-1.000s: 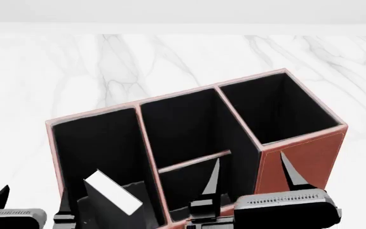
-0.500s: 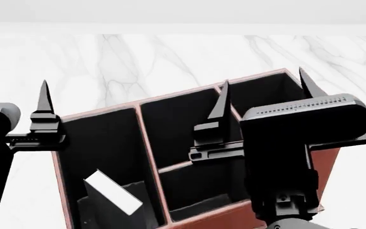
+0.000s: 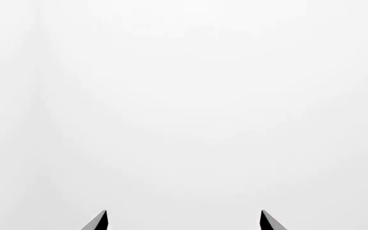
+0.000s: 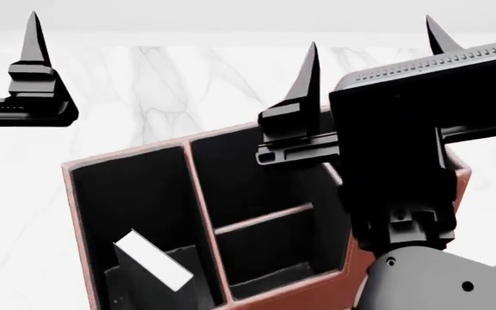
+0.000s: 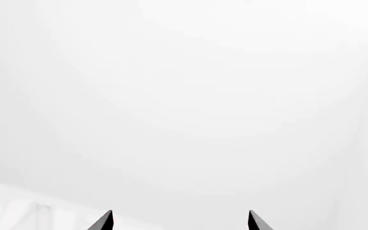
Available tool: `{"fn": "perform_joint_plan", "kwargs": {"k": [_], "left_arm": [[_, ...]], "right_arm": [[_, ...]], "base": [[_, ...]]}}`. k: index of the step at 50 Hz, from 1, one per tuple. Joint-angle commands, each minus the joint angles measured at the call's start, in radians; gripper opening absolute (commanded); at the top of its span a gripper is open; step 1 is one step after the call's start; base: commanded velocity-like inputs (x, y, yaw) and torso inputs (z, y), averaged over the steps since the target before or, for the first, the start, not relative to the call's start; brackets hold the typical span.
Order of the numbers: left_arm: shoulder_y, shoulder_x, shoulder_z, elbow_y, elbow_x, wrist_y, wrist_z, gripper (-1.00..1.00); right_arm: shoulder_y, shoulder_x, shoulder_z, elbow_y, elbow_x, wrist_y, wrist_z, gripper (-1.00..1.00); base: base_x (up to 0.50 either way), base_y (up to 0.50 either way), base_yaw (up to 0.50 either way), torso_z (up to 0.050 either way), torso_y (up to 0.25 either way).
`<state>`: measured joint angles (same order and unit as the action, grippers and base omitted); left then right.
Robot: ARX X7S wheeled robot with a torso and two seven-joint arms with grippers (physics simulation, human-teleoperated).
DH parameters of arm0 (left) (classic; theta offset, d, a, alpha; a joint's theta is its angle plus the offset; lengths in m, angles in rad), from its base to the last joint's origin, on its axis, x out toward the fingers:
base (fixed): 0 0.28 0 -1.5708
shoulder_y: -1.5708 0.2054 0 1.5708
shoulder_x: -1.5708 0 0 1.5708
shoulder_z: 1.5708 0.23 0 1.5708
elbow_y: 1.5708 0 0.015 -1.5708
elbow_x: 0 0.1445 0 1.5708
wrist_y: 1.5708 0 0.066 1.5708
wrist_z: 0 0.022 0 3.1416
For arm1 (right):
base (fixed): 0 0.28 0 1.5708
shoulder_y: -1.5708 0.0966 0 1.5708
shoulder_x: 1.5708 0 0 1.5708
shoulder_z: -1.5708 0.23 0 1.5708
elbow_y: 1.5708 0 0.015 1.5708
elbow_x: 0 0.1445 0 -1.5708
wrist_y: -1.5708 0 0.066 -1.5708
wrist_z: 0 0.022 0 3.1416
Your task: Pick up the book and place it in the left compartment of the caddy.
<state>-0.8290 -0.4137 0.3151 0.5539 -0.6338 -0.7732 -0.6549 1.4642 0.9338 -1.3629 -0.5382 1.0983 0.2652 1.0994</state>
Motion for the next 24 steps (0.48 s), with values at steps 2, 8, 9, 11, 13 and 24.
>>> {"fn": "perform_joint_plan", "kwargs": {"k": [2, 8, 9, 11, 13, 24], "left_arm": [[-0.092, 0.028, -0.04, 0.046, -0.029, -0.074, 0.005, 1.0], [-0.128, 0.032, -0.044, 0.059, -0.044, -0.101, -0.007, 1.0], [-0.131, 0.032, -0.044, 0.061, -0.045, -0.103, -0.008, 1.0], [-0.142, 0.034, -0.045, 0.068, -0.053, -0.115, -0.013, 1.0], [-0.149, 0.034, -0.045, 0.074, -0.057, -0.121, -0.016, 1.0], [-0.213, 0.04, -0.059, 0.097, -0.091, -0.167, -0.036, 1.0]], "right_arm": [[0.069, -0.021, 0.05, -0.024, 0.026, 0.056, -0.025, 1.0], [0.111, -0.02, 0.067, -0.044, 0.057, 0.084, -0.025, 1.0], [0.116, -0.021, 0.068, -0.045, 0.06, 0.089, -0.024, 1.0], [0.131, -0.021, 0.073, -0.048, 0.069, 0.101, -0.023, 1.0], [0.139, -0.021, 0.076, -0.051, 0.075, 0.107, -0.021, 1.0], [0.19, -0.032, 0.094, -0.055, 0.105, 0.145, -0.018, 1.0]], "base": [[0.0, 0.0, 0.0, 0.0, 0.0], [0.0, 0.0, 0.0, 0.0, 0.0], [0.0, 0.0, 0.0, 0.0, 0.0], [0.0, 0.0, 0.0, 0.0, 0.0], [0.0, 0.0, 0.0, 0.0, 0.0], [0.0, 0.0, 0.0, 0.0, 0.0]]}}
